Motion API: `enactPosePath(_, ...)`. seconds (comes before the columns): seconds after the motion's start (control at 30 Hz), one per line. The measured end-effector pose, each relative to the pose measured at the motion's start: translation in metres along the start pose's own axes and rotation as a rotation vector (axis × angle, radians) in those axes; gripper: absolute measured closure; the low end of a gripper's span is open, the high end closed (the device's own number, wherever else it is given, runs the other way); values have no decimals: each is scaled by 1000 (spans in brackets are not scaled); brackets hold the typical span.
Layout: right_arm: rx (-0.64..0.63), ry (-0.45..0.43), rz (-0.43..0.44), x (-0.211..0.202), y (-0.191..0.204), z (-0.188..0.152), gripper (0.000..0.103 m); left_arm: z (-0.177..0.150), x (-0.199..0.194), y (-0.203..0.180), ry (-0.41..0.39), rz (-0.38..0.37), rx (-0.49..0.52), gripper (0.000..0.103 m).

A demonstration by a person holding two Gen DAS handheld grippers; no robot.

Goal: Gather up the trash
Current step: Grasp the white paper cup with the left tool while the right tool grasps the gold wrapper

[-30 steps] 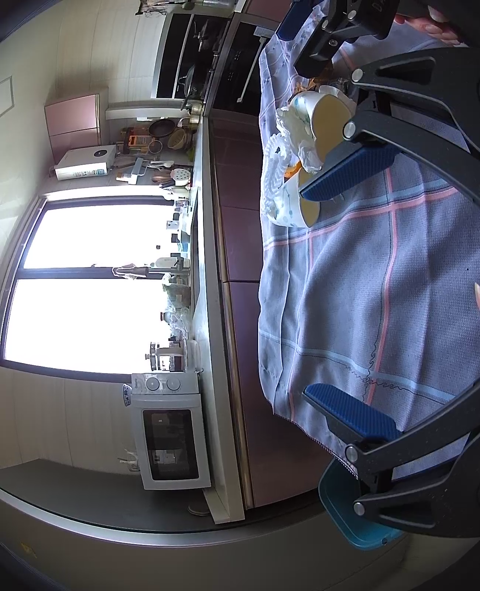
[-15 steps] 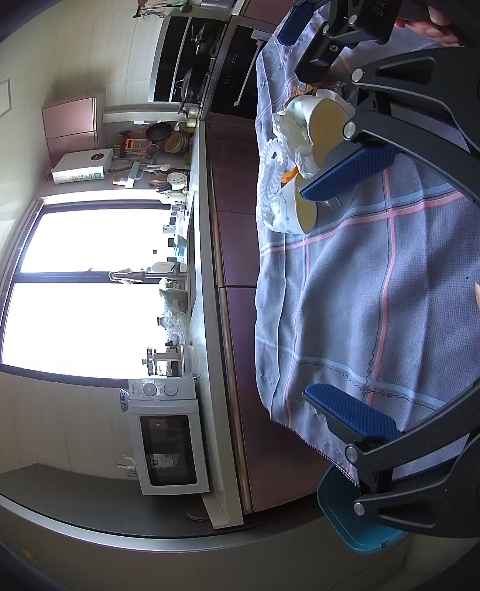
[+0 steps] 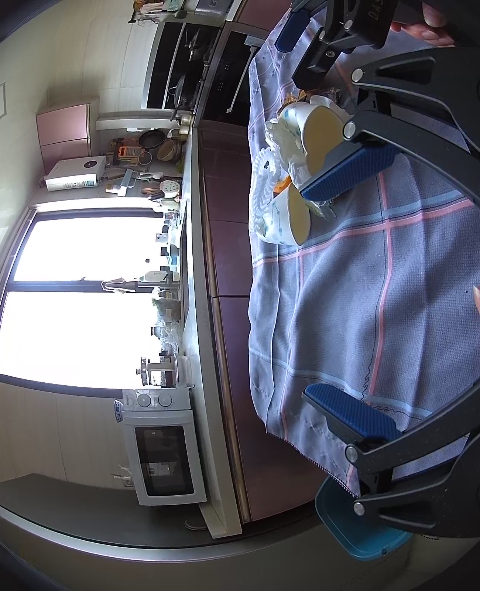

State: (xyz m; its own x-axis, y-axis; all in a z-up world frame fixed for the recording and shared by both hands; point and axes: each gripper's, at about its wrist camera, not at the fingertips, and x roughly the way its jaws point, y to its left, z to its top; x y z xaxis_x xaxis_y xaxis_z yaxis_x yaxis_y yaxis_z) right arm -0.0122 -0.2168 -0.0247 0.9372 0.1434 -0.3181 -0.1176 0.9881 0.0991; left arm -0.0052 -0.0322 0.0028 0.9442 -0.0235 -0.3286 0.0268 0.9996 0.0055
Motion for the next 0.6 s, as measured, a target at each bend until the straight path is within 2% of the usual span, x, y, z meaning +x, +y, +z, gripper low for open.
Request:
enactPosePath(0.23,6,31,7,5,-11,0,7,0,12,-7,43,-44,6,6)
enactPosePath(0.4,32,70,7,11,-25,-1,8,2,20,-16,74,-121,19,6)
enactPosePath(0.6,50,122,27,18,-38,-3,19,5,36,-40,155,-350,30,6)
